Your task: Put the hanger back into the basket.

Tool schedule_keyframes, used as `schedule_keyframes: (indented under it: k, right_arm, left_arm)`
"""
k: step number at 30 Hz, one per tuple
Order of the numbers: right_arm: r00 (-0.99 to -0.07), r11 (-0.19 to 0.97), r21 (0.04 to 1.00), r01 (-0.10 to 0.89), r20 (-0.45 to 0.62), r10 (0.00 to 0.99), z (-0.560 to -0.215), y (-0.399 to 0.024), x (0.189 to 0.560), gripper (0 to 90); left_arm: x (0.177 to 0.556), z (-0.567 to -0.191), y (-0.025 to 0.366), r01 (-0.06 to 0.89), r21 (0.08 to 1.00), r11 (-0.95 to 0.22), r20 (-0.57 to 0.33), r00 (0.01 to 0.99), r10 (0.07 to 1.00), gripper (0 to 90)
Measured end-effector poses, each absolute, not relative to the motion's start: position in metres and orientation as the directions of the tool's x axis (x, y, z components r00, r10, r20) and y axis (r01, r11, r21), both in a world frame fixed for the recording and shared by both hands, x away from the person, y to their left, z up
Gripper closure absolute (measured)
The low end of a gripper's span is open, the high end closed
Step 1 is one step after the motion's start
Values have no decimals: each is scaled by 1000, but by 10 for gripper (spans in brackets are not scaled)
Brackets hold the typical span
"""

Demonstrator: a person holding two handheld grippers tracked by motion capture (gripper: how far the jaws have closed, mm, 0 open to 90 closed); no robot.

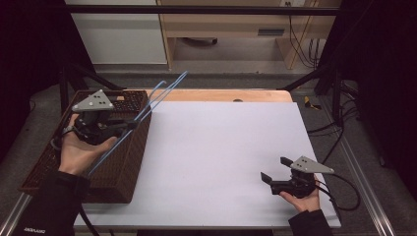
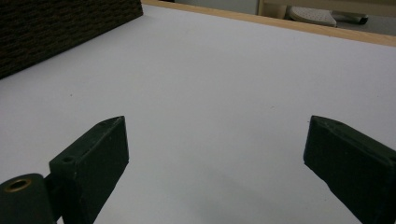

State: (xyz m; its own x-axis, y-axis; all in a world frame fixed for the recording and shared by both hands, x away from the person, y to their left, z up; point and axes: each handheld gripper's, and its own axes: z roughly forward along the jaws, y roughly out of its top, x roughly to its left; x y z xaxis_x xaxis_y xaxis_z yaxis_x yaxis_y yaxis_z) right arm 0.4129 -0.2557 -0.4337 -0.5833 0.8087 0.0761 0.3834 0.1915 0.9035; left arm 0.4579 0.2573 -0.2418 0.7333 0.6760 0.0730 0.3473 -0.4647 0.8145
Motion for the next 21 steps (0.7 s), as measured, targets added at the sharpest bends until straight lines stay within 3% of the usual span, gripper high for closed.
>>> schedule_keyframes:
  k: [21]
  right_arm:
    - [-584,200,900,386,71,808,-435,-255,414,70]
  left_arm:
    - [468,-261,336,386,820,-423,50,687,725,872]
